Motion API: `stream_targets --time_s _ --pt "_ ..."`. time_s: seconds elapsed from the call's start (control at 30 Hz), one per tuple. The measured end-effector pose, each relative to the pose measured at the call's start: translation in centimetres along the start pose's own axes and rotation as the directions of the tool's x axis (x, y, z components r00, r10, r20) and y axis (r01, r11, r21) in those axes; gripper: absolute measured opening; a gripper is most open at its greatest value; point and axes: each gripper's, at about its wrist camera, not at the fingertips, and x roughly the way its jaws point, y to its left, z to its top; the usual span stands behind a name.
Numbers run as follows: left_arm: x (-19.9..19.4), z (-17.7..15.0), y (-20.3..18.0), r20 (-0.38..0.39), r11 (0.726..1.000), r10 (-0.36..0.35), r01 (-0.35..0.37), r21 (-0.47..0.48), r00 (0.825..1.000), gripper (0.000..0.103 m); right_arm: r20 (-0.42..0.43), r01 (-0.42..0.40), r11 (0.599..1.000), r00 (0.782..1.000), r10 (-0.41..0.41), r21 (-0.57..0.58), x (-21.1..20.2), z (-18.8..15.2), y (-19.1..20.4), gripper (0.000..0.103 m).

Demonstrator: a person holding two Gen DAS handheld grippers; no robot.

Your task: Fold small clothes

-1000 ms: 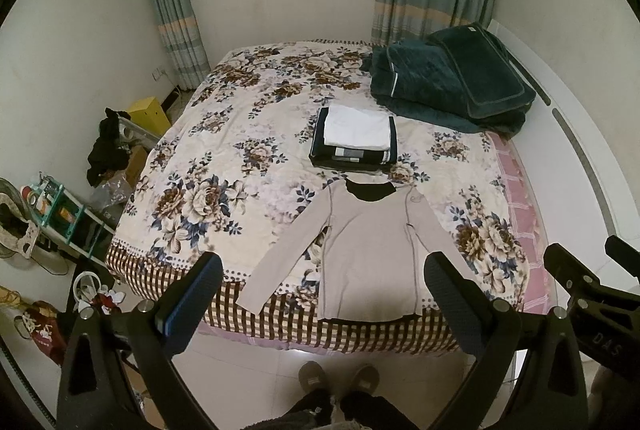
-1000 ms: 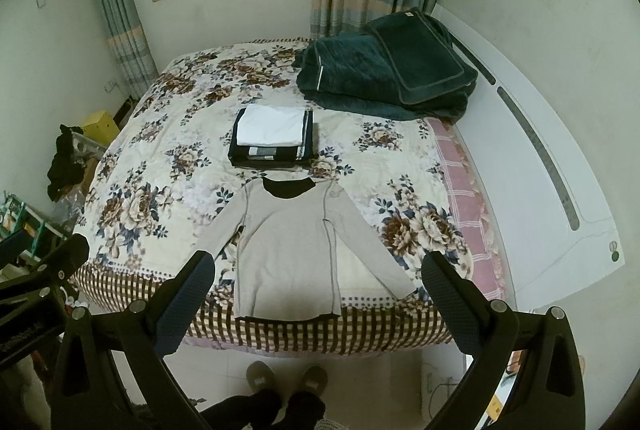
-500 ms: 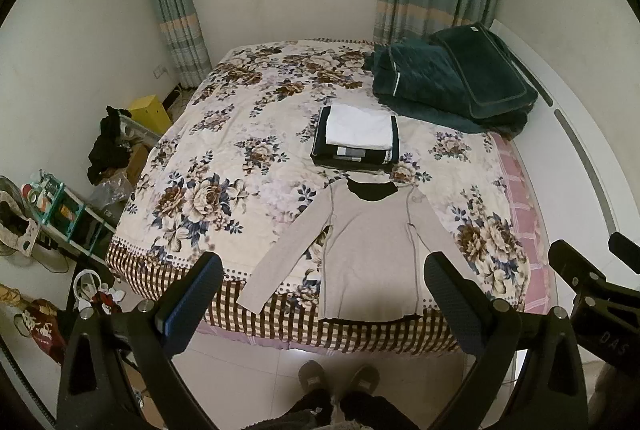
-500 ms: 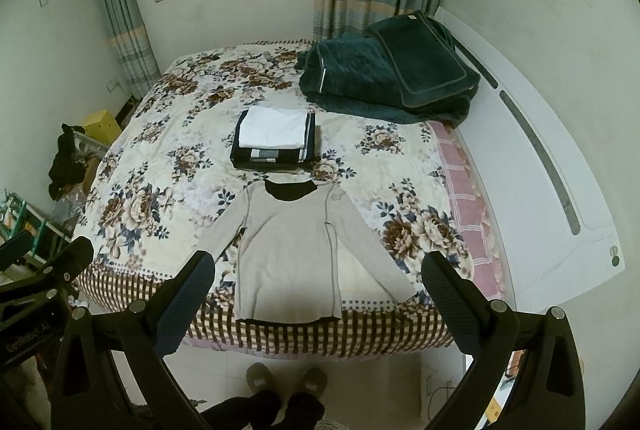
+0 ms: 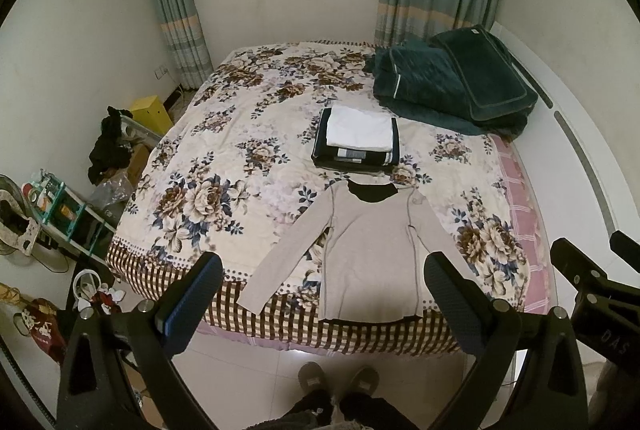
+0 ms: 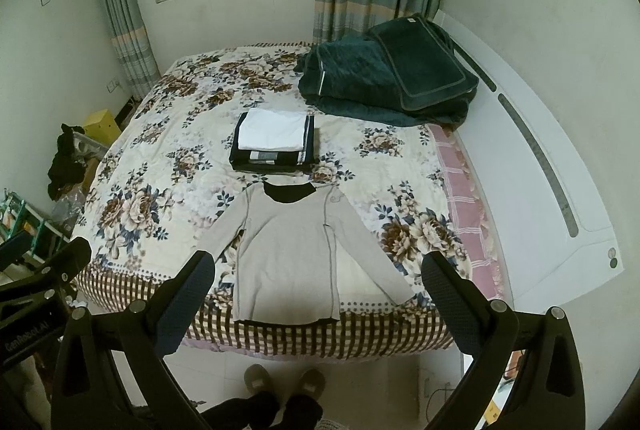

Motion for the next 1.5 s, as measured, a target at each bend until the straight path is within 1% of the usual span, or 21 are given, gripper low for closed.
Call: stream_targets --time_s 0.57,0.93,1.03,1.1,1.13,1.17,1.23,1.27,1.33,1.43,1.5 --pt "-0.4 0.4 0.3 0.004 1.0 -0.004 0.004 -0.003 1.0 0.103 0.008 0.0 1.0 1.0 0.0 0.0 -0.3 1.0 0.3 0.103" --pt "-0.4 0.1 0.2 0.005 1.0 -0.006 0.006 -0.001 1.0 0.103 0.01 -0.002 1.0 1.0 0.002 0.002 -0.3 0.5 0.3 0.103" --pt "-0.1 0.4 0.1 0.002 1.0 -0.007 0.007 -0.004 1.0 0.103 0.007 -0.004 1.0 1.0 0.004 0.006 -0.3 0.6 0.5 0.103" --pt "1.0 0.9 0.1 0.008 1.0 0.008 -0.008 -0.007 1.0 0.103 -0.007 -0.009 0.999 1.0 0.009 0.03 0.4 0.9 0.6 0.103" --pt "1.8 1.2 0.2 0.016 1.0 0.017 -0.016 -0.009 1.0 0.103 -0.016 -0.008 0.999 1.0 0.009 0.049 1.2 1.0 0.4 0.103" --pt "3.1 1.3 0.4 0.036 0.999 0.033 -0.033 -0.017 0.999 0.103 -0.03 -0.009 0.998 0.999 0.011 0.07 2.8 0.7 0.7 0.103" --pt "5.4 1.4 0.9 0.062 0.999 0.052 -0.051 -0.02 0.997 0.103 -0.064 -0.02 0.99 0.998 0.029 0.137 6.4 0.3 -0.3 0.103" --pt "7.4 1.4 1.0 0.074 0.998 0.067 -0.066 -0.012 0.995 0.103 -0.084 -0.011 0.985 0.996 0.026 0.172 8.1 0.0 -1.0 0.103" --pt "11.7 1.3 1.1 0.072 0.996 0.086 -0.087 0.004 0.994 0.103 -0.123 0.01 0.97 0.992 0.021 0.241 12.4 -1.0 -3.0 0.103" --pt "17.9 0.7 0.6 0.015 0.997 0.079 -0.079 0.02 0.997 0.103 -0.214 0.095 0.935 0.977 -0.021 0.341 19.6 -3.3 -7.1 0.103" --pt "22.9 0.1 -0.4 -0.048 0.997 0.074 -0.072 0.03 0.996 0.103 -0.292 0.159 0.897 0.956 -0.036 0.412 24.7 -5.4 -10.7 0.103"
